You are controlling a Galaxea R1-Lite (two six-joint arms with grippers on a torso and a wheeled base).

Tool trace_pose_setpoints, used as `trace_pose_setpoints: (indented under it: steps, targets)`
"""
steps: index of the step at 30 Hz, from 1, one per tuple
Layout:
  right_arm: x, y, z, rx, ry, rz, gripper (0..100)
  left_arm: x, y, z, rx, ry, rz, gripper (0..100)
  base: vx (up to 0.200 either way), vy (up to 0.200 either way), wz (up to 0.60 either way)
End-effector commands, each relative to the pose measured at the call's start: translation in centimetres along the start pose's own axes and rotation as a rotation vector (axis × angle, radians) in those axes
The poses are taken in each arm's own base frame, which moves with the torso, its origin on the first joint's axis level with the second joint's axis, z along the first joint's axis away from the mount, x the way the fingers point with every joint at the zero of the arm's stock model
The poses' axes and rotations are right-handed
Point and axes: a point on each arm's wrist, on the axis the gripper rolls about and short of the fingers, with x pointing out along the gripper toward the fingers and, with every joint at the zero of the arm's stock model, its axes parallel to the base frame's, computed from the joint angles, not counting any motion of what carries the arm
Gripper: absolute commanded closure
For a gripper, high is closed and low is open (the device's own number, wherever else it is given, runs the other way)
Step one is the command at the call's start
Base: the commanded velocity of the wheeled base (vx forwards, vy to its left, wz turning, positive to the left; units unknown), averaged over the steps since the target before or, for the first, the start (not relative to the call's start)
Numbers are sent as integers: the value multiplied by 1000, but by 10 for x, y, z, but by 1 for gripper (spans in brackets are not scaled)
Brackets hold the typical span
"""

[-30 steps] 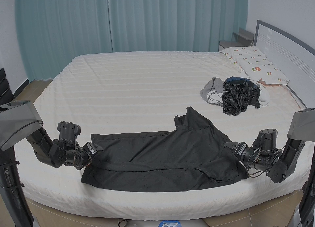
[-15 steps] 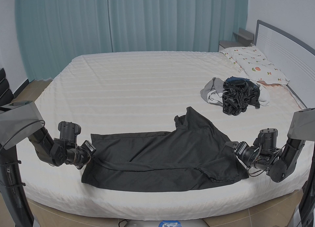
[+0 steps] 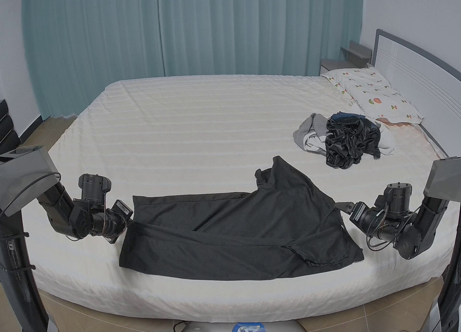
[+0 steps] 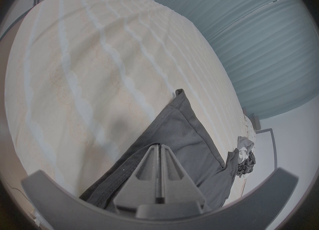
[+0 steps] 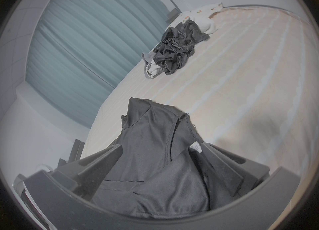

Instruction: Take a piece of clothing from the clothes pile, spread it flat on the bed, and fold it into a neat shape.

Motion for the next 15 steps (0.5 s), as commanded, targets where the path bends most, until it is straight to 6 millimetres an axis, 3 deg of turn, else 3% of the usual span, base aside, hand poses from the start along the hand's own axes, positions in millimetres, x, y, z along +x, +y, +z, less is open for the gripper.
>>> trace_pose_setpoints:
  steps: [1,15]
  targets:
    - [16,-13,-6,-46,34,-17,0,0,1,-1,0,4,4,100,0,0,0]
    - [41,-21,-15,-175,122,82,0,3,4,-2,-5,10,16,100,0,0,0]
